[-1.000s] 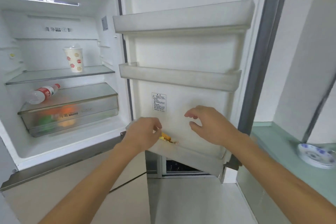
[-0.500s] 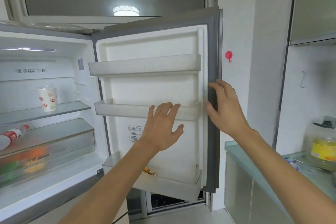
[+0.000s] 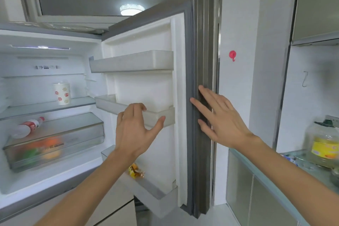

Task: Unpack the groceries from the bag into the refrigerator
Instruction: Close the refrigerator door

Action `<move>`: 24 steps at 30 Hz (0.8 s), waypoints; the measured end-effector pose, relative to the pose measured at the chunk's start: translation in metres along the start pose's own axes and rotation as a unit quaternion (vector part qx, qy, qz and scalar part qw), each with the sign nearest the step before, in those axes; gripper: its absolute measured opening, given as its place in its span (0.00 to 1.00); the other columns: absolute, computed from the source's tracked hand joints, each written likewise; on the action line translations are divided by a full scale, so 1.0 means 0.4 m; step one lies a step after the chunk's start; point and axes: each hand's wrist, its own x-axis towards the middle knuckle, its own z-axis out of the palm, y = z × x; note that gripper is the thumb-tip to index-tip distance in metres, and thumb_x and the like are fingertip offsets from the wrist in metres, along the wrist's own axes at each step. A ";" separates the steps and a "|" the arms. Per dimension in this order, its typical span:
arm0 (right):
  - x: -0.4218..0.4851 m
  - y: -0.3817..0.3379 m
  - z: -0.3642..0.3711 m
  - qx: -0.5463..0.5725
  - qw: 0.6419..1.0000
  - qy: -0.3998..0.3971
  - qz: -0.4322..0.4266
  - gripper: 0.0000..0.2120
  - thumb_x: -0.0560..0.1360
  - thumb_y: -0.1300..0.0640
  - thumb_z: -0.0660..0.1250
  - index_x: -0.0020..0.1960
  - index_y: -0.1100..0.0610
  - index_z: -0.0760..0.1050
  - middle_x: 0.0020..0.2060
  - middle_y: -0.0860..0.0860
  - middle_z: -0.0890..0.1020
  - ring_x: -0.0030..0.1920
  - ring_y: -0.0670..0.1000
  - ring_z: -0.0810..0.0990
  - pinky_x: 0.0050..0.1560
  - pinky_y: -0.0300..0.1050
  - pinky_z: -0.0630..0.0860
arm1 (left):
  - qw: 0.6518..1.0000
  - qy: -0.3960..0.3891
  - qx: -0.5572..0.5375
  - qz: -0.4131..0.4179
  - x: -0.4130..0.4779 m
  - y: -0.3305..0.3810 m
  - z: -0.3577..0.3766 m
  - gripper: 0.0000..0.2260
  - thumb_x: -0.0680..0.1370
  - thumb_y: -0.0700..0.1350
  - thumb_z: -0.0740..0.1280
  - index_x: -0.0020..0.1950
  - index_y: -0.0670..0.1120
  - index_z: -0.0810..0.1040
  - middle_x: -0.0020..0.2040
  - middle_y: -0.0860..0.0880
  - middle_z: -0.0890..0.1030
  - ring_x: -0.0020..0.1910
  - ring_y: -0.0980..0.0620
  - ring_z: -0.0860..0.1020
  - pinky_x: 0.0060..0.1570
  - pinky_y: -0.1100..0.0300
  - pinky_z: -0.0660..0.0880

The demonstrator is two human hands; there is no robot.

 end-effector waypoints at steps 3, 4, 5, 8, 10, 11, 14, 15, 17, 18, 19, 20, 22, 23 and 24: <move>0.004 -0.080 -0.039 0.007 0.998 -0.018 -0.055 0.30 0.80 0.48 0.59 0.79 0.55 0.56 0.79 0.59 0.50 0.79 0.57 0.50 0.75 0.57 0.59 | 0.998 0.015 -0.042 -0.046 -0.055 -0.017 -0.069 0.24 0.77 0.59 0.63 0.65 0.44 0.69 0.65 0.46 0.73 0.63 0.46 0.72 0.65 0.52 0.68; 0.012 -0.109 -0.053 0.013 0.997 -0.019 -0.067 0.30 0.81 0.47 0.58 0.79 0.55 0.56 0.79 0.59 0.50 0.80 0.57 0.49 0.75 0.57 0.58 | 0.997 0.026 -0.055 -0.056 -0.078 -0.020 -0.094 0.25 0.78 0.56 0.64 0.70 0.44 0.66 0.72 0.44 0.68 0.70 0.45 0.67 0.69 0.51 0.65; 0.022 -0.141 -0.066 0.016 0.997 -0.019 -0.078 0.30 0.81 0.47 0.58 0.79 0.56 0.55 0.79 0.60 0.50 0.80 0.57 0.49 0.75 0.58 0.58 | 0.996 0.039 -0.058 -0.055 -0.105 -0.021 -0.118 0.27 0.79 0.52 0.64 0.74 0.44 0.61 0.77 0.42 0.61 0.75 0.44 0.61 0.73 0.51 0.60; 0.056 -0.248 -0.096 0.014 0.995 -0.005 -0.103 0.29 0.82 0.46 0.56 0.79 0.56 0.56 0.79 0.60 0.51 0.80 0.57 0.48 0.77 0.57 0.55 | 0.997 0.044 -0.054 -0.023 -0.211 -0.025 -0.177 0.33 0.78 0.47 0.65 0.78 0.43 0.53 0.80 0.41 0.48 0.79 0.44 0.51 0.76 0.47 0.56; 0.082 -0.323 -0.108 0.008 0.993 0.014 -0.118 0.29 0.82 0.47 0.56 0.79 0.56 0.56 0.79 0.60 0.52 0.80 0.58 0.49 0.77 0.57 0.54 | 0.999 0.003 -0.045 -0.012 -0.293 -0.033 -0.209 0.33 0.78 0.50 0.63 0.79 0.44 0.53 0.81 0.44 0.46 0.79 0.45 0.50 0.76 0.46 0.57; 0.097 -0.362 -0.113 0.004 0.992 0.024 -0.127 0.28 0.82 0.47 0.56 0.79 0.57 0.57 0.79 0.60 0.53 0.80 0.58 0.50 0.77 0.57 0.54 | 0.999 -0.018 -0.035 -0.006 -0.333 -0.042 -0.222 0.33 0.79 0.51 0.62 0.79 0.45 0.52 0.81 0.45 0.45 0.80 0.46 0.49 0.76 0.47 0.55; 0.151 -0.483 -0.121 -0.012 0.987 0.050 -0.152 0.27 0.83 0.48 0.54 0.79 0.57 0.57 0.79 0.58 0.54 0.79 0.57 0.50 0.78 0.57 0.54 | 0.999 -0.033 -0.006 0.001 -0.426 -0.083 -0.252 0.36 0.79 0.52 0.62 0.80 0.44 0.47 0.81 0.45 0.45 0.80 0.48 0.45 0.78 0.51 0.50; 0.171 -0.528 -0.123 -0.018 0.986 0.052 -0.158 0.27 0.83 0.48 0.52 0.79 0.58 0.56 0.79 0.58 0.53 0.80 0.57 0.50 0.78 0.56 0.53 | 1.000 -0.030 0.002 -0.008 -0.448 -0.100 -0.263 0.37 0.79 0.52 0.62 0.80 0.43 0.45 0.81 0.44 0.45 0.80 0.47 0.46 0.78 0.52 0.49; 0.213 -0.618 -0.124 -0.023 0.984 0.057 -0.167 0.27 0.84 0.48 0.50 0.79 0.59 0.54 0.79 0.57 0.51 0.80 0.57 0.48 0.78 0.55 0.51 | 0.999 -0.030 0.012 -0.029 -0.481 -0.135 -0.286 0.38 0.79 0.52 0.62 0.80 0.42 0.43 0.81 0.42 0.44 0.80 0.44 0.47 0.77 0.49 0.52; 0.237 -0.663 -0.124 -0.020 0.983 0.061 -0.173 0.27 0.84 0.48 0.49 0.79 0.59 0.53 0.79 0.57 0.51 0.80 0.56 0.48 0.78 0.55 0.50 | 0.998 -0.034 0.023 -0.040 -0.492 -0.155 -0.296 0.38 0.79 0.52 0.61 0.80 0.40 0.44 0.81 0.40 0.44 0.80 0.43 0.47 0.77 0.47 0.54; 0.261 -0.708 -0.123 -0.017 0.981 0.064 -0.181 0.27 0.84 0.48 0.48 0.79 0.60 0.53 0.79 0.58 0.50 0.80 0.56 0.47 0.79 0.55 0.49 | 0.997 -0.042 0.044 -0.053 -0.500 -0.179 -0.303 0.37 0.80 0.52 0.60 0.80 0.39 0.45 0.80 0.39 0.44 0.80 0.42 0.47 0.76 0.45 0.56; 0.286 -0.752 -0.120 -0.012 0.979 0.067 -0.191 0.28 0.84 0.48 0.47 0.79 0.61 0.53 0.79 0.58 0.50 0.80 0.56 0.47 0.79 0.55 0.49 | 0.994 -0.050 0.068 -0.069 -0.504 -0.204 -0.312 0.36 0.80 0.52 0.60 0.79 0.37 0.46 0.80 0.38 0.45 0.80 0.41 0.47 0.76 0.44 0.57; 0.334 -0.836 -0.106 -0.005 0.974 0.078 -0.214 0.27 0.84 0.49 0.47 0.79 0.62 0.54 0.79 0.58 0.52 0.80 0.56 0.48 0.79 0.55 0.48 | 0.986 -0.057 0.106 -0.113 -0.505 -0.268 -0.334 0.36 0.80 0.48 0.61 0.79 0.34 0.45 0.80 0.36 0.47 0.79 0.40 0.49 0.74 0.43 0.61; 0.359 -0.876 -0.097 -0.003 0.971 0.085 -0.225 0.27 0.84 0.49 0.48 0.79 0.63 0.55 0.79 0.59 0.53 0.80 0.57 0.49 0.79 0.55 0.48 | 0.982 -0.053 0.120 -0.133 -0.500 -0.303 -0.349 0.37 0.79 0.44 0.63 0.79 0.34 0.45 0.80 0.36 0.48 0.79 0.39 0.51 0.73 0.43 0.63; 0.384 -0.913 -0.088 -0.003 0.968 0.089 -0.235 0.28 0.84 0.49 0.48 0.78 0.64 0.55 0.79 0.59 0.54 0.80 0.57 0.49 0.79 0.55 0.47 | 0.979 -0.050 0.131 -0.149 -0.496 -0.340 -0.365 0.38 0.76 0.39 0.66 0.79 0.34 0.46 0.79 0.36 0.51 0.78 0.39 0.54 0.72 0.43 0.64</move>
